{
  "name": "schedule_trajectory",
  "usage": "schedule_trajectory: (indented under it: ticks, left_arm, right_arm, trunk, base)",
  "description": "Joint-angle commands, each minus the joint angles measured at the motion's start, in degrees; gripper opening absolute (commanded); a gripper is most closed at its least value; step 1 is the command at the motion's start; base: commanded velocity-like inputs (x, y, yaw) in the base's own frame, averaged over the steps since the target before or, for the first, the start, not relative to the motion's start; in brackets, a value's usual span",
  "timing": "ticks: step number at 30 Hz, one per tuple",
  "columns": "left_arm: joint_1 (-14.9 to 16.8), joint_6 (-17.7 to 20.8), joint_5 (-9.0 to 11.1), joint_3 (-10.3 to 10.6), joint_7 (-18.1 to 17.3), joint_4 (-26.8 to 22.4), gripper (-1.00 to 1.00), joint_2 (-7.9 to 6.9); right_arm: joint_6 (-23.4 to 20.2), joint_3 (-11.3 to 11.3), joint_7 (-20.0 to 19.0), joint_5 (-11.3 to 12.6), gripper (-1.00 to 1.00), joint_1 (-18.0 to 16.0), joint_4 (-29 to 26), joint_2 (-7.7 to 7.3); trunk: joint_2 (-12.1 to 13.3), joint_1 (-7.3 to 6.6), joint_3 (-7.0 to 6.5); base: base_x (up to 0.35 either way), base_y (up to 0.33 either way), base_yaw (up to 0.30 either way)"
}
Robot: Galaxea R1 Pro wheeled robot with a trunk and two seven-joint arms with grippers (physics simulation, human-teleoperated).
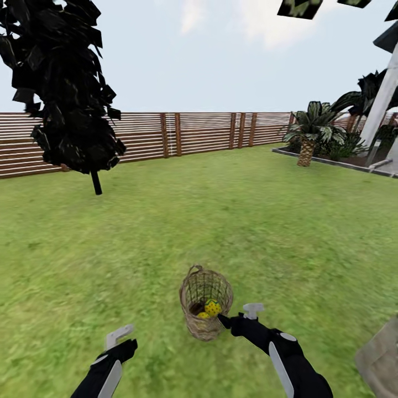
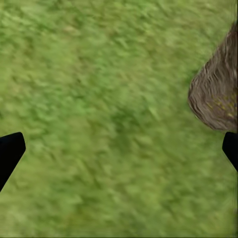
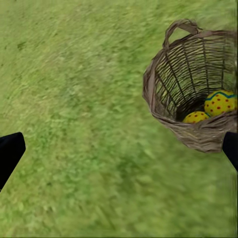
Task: Take the three Easter eggs out of the wicker basket on the lawn in the garden, then place them on the lawn next to a single tree (choose any tree) so that all three eggs are next to the same tree and none are left in the basket.
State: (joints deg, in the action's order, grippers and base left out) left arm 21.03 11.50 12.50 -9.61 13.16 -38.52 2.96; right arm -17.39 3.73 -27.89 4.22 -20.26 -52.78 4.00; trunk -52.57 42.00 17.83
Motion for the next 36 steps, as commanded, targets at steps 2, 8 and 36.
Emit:
schedule_trajectory:
  ticks: [2, 8, 36]
  left_arm:
    - [0.0, 0.3, 0.6, 0.0, 0.2, -0.2, 1.0, 0.03]
    - [0.0, 0.3, 0.5, 0.1, 0.2, -0.2, 1.0, 0.03]
    - [0.1, 0.1, 0.5, 0.2, 0.2, -0.2, 1.0, 0.03]
  right_arm:
    - [-0.5, 0.2, -0.2, 0.4, 1.0, 0.0, 0.0, 0.08]
    - [-0.5, 0.2, -0.2, 0.4, 1.0, 0.0, 0.0, 0.12]
    - [-0.5, 0.2, -0.4, 0.4, 1.0, 0.0, 0.1, 0.05]
  trunk:
    - [0.0, 0.04, 0.0]
    - [0.0, 0.04, -0.23]
    - [0.0, 0.04, -1.54]
  base:
    - [0.339, 0.002, -0.274]
    - [0.333, 0.065, -0.274]
    - [0.264, 0.138, -0.27]
